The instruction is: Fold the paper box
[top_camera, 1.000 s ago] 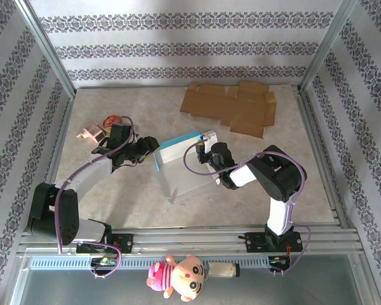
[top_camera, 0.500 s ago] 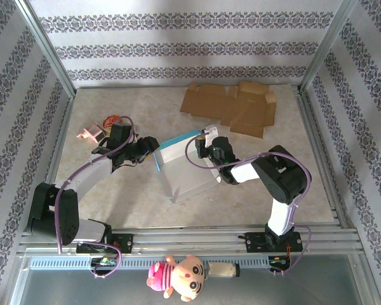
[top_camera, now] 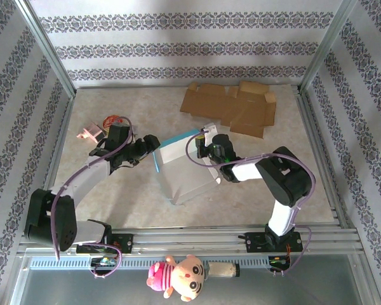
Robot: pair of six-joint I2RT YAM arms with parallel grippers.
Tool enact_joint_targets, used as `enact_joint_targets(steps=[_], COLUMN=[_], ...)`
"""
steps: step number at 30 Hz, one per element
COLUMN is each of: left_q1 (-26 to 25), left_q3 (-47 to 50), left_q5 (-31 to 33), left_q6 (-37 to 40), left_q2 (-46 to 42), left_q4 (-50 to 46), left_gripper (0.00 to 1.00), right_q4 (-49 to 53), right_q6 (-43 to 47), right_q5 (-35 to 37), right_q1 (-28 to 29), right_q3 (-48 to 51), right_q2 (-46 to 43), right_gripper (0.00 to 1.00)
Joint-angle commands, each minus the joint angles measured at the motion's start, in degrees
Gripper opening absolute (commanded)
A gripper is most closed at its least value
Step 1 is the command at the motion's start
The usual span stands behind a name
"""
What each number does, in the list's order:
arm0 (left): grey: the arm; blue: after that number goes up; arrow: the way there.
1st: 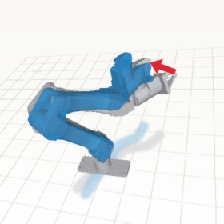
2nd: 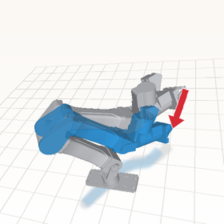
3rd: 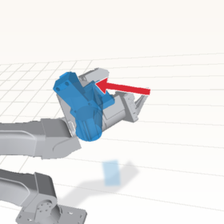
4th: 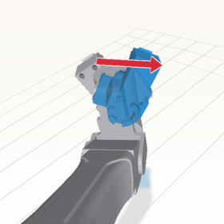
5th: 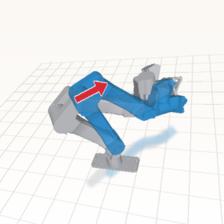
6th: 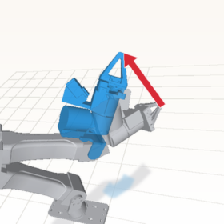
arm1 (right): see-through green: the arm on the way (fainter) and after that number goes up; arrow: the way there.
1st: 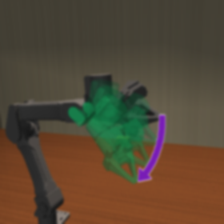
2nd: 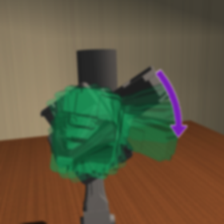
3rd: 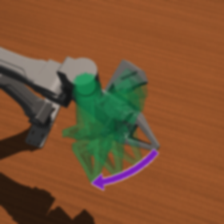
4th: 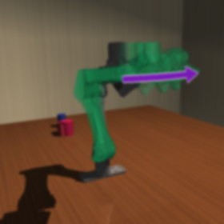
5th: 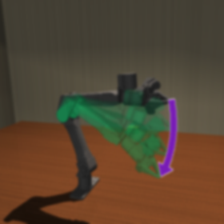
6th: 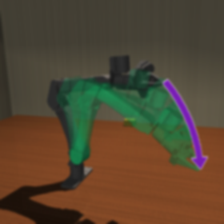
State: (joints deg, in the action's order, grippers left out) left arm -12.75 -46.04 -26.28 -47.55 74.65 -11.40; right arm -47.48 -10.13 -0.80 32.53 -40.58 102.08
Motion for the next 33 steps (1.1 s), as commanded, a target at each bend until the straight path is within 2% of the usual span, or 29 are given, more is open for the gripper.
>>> enact_joint_targets(steps=[1, 5, 7, 9, 10, 11, 12, 13, 14, 16, 18, 22, 26, 29, 30, 33], left_q1=[-0.6, -0.5, -0.4, -0.4, -0.3, -0.3, -0.3, -0.3, -0.2, -0.2, 0.0, 0.1, 0.1, 0.1, 0.1, 0.2], left_q3=[-3.6, -7.9, -9.3, -10.3, -10.5, -10.4, -10.0, -9.6, -8.9, -7.4, -5.3, -3.3, -1.9, -1.4, -1.2, -0.8], left_q5=[4.9, 12.7, 16.8, 20.6, 21.9, 23.3, 24.3, 25.0, 25.3, 25.3, 25.0, 23.2, 22.2, 22.1, 22.0, 21.4], left_q6=[4.1, 10.8, 13.9, 16.5, 17.1, 17.6, 17.5, 17.3, 16.7, 15.2, 13.3, 10.6, 10.1, 10.1, 10.0, 10.0], left_q2=[-6.5, -14.6, -17.9, -20.7, -21.7, -22.8, -23.7, -24.3, -24.8, -25.5, -25.8, -25.7, -25.9, -25.1, -24.7, -22.5], left_q4=[-5.8, -12.3, -14.9, -16.5, -16.9, -17.0, -16.7, -16.4, -15.7, -13.9, -12.0, -10.7, -10.4, -9.5, -8.9, -7.3], left_gripper=[0.86, 0.89, 0.90, 0.92, 0.92, 0.93, 0.93, 0.93, 0.94, 0.94, 0.94, 0.95, 0.95, 0.95, 0.95, 0.95], right_q4=[2.6, 28.9, 45.4, 68.5, 79.7, 89.7, 98.2, 101.6, 102.9, 103.5, 99.7, 88.0, 78.6, 73.7, 73.0, 74.0], right_q6=[5.7, 23.0, 36.4, 57.4, 70.1, 82.5, 91.4, 96.5, 98.9, 101.8, 104.7, 106.5, 104.9, 103.1, 102.0, 97.9], right_q5=[-8.2, -22.0, -26.1, -26.9, -25.2, -19.6, -11.2, -2.2, 4.8, 8.8, 6.5, 3.7, 3.5, 0.7, 0.2, 0.3], right_q1=[-2.7, -9.2, -11.7, -11.6, -10.4, -8.1, -5.0, -2.3, 0.6, 4.8, 9.2, 14.2, 17.4, 18.4, 18.5, 18.5], right_q3=[0.5, -7.5, -16.5, -28.6, -34.4, -40.7, -45.3, -47.9, -50.5, -53.0, -49.9, -40.5, -33.0, -27.5, -26.0, -23.9], right_q2=[-10.0, -21.1, -23.7, -23.4, -22.4, -20.8, -18.7, -16.7, -14.4, -10.9, -8.8, -5.4, -5.3, -9.3, -10.9, -15.6], right_gripper=[0.00, 0.00, 0.00, 0.00, 0.00, 0.00, 0.00, 0.00, 0.00, 0.00, 0.00, 0.03, 0.16, 0.31, 0.37, 0.43])
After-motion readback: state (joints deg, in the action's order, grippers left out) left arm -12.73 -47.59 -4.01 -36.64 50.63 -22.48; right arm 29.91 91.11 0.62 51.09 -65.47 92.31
